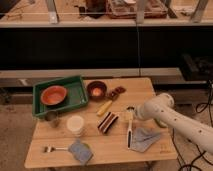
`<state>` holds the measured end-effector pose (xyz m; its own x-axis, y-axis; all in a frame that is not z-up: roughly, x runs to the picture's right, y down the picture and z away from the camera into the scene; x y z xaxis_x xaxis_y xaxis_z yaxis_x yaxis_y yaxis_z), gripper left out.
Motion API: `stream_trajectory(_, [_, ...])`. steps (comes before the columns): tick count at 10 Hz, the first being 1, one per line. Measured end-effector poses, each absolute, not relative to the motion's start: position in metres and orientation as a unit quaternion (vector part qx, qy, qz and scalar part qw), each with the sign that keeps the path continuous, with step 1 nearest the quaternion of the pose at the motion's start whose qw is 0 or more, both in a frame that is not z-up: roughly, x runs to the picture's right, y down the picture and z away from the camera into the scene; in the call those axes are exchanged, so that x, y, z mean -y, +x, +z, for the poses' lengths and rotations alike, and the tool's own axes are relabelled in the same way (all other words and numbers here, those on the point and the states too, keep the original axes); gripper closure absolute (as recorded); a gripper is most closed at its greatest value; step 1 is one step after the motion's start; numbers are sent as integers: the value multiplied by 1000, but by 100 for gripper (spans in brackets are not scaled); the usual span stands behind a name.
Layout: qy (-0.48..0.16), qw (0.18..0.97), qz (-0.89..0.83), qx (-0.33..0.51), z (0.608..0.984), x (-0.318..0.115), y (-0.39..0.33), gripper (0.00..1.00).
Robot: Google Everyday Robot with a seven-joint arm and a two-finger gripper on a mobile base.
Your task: Place brush in purple bowl
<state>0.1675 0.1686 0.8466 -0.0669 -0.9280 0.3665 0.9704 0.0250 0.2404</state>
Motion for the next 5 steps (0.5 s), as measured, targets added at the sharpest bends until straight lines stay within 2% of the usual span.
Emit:
stream_trajectory(3, [-76, 669, -710, 205, 854, -177, 163, 40])
stream_trajectory(5, [-89, 664, -715, 198, 857, -179, 161, 60])
